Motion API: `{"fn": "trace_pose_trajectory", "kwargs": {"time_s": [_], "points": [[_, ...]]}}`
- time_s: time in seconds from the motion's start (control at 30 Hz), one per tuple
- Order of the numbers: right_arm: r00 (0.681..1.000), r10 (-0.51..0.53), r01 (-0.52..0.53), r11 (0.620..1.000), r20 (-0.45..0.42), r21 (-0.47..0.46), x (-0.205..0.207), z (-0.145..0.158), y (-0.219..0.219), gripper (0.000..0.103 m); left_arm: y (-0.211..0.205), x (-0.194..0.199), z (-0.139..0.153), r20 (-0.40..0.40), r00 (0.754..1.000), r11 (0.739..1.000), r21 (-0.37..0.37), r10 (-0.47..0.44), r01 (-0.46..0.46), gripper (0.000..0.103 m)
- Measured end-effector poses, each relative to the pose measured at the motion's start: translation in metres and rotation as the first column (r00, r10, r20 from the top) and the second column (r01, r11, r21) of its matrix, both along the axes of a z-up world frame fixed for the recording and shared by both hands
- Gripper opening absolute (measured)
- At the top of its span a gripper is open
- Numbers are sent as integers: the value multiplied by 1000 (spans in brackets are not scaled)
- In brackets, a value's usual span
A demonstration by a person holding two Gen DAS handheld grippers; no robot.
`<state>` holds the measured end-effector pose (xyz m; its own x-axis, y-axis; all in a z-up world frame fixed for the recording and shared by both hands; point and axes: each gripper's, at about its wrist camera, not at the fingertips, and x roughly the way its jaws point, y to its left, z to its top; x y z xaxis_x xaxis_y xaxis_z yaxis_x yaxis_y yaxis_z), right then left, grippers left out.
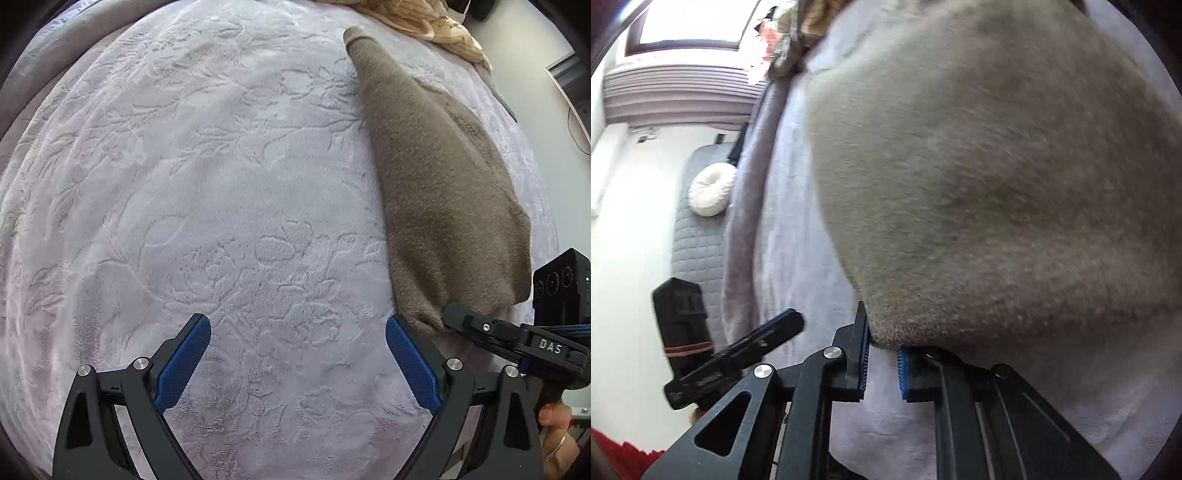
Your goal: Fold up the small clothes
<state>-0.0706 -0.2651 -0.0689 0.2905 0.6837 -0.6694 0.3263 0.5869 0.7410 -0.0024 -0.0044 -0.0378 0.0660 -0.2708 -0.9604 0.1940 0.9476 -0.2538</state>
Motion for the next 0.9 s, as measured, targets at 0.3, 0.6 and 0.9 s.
{"fn": "trace_pose_trajectory", "kwargs": {"time_s": [0.3,0.6,0.9], "points": [[988,-152,154,986,38,-58,-41,47,-81,50,-48,15,15,101,992,996,-37,-81,86,96],[989,-150,145,954,-1,-263,8,34,-106,0,-108,26,-4,122,981,989,26,-151,148,96],[989,-143,122,941,-43,-316,-14,40,-135,0,-95,20,-14,100,988,993,5,-118,118,99]]}}
